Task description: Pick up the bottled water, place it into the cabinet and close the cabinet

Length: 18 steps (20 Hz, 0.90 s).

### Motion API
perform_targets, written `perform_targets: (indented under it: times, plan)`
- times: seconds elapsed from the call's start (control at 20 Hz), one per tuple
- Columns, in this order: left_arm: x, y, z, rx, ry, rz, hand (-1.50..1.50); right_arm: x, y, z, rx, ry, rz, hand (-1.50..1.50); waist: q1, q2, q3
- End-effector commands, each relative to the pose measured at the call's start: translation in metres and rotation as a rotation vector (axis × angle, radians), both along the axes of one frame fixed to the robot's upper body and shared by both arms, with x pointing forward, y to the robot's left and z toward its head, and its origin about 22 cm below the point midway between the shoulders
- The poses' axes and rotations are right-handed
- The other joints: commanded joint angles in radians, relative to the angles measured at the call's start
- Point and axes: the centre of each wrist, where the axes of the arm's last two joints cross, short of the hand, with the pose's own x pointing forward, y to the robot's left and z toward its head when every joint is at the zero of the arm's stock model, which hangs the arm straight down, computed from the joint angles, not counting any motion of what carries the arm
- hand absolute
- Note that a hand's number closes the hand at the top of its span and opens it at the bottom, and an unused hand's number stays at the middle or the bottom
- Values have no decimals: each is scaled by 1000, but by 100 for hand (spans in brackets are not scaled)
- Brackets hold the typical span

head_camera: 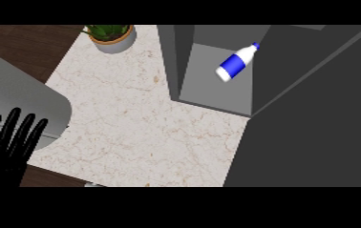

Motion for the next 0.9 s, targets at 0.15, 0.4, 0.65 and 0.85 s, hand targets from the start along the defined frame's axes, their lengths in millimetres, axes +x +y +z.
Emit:
perform_targets:
  times: [0.15,0.4,0.65,0.85]
  plan:
    - [4,5,6,23,-1,-38,-150,9,13,18,-160,-117,272,-150,60,7,-8]
    - [7,7,8,20,-6,-40,-150,18,18,20,-165,-151,281,150,48,6,-8]
    - [7,13,7,27,11,-42,-150,26,21,23,-218,-172,294,150,49,3,-11]
    - [11,16,13,35,-10,-37,-150,33,25,26,-219,-191,290,150,46,3,-10]
